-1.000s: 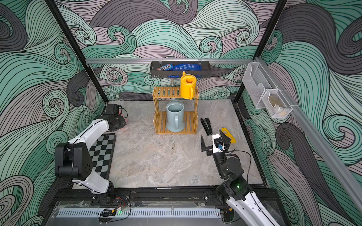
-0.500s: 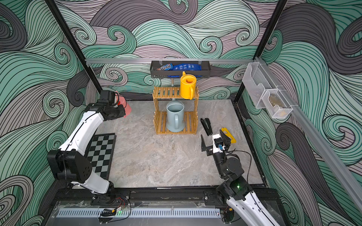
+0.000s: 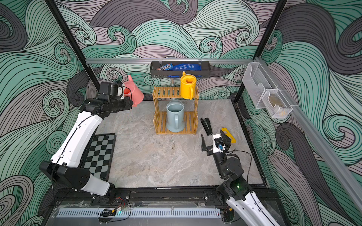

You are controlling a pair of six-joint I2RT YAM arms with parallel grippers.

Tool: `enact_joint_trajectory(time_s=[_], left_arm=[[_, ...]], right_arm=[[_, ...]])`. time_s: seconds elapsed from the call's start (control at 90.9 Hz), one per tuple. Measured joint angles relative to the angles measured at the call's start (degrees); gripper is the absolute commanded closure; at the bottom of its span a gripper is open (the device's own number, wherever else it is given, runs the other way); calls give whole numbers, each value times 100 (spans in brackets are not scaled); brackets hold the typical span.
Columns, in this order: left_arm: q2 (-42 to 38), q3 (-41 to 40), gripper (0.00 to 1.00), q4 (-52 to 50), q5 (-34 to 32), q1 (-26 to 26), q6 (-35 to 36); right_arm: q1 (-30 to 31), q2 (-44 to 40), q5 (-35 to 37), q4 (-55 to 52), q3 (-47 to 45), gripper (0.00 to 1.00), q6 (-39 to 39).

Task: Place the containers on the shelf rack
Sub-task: 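Place the container on the shelf.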

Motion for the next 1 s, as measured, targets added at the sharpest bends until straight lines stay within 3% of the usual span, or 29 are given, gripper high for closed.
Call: enact_joint_trajectory(time_s=[0.594, 1.002], left_arm=[[702, 1147, 100, 136, 103, -916, -341], [1228, 1659, 100, 195, -586, -1602, -345]], right_arm=[[-44, 76, 9, 26, -63, 1, 2], [-76, 74, 7, 66, -94, 1, 4]])
